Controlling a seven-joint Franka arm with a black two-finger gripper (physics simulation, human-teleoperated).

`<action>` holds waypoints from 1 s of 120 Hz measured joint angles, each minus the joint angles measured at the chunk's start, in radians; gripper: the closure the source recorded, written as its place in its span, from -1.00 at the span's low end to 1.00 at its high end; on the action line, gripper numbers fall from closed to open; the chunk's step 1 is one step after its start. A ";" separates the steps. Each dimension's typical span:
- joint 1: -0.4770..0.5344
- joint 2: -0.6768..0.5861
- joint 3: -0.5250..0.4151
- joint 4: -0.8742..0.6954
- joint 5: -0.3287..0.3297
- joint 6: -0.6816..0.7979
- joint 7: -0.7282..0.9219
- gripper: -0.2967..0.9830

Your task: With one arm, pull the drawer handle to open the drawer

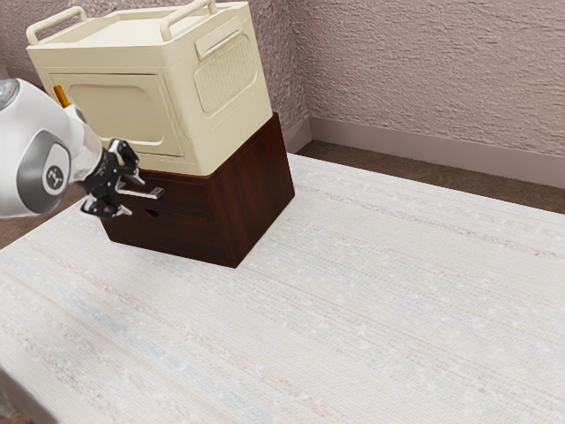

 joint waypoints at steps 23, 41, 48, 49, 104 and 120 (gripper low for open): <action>-0.001 0.019 0.000 0.003 -0.008 0.004 0.000 -0.06; -0.003 0.029 0.000 0.003 -0.011 0.006 0.000 -0.04; -0.004 0.028 0.000 0.002 -0.012 0.006 0.000 0.00; -0.004 0.028 0.000 0.002 -0.012 0.006 0.000 0.01; 0.001 0.022 0.003 -0.003 -0.017 -0.005 0.001 0.63; 0.022 0.019 -0.016 -0.008 -0.015 -0.009 0.003 0.66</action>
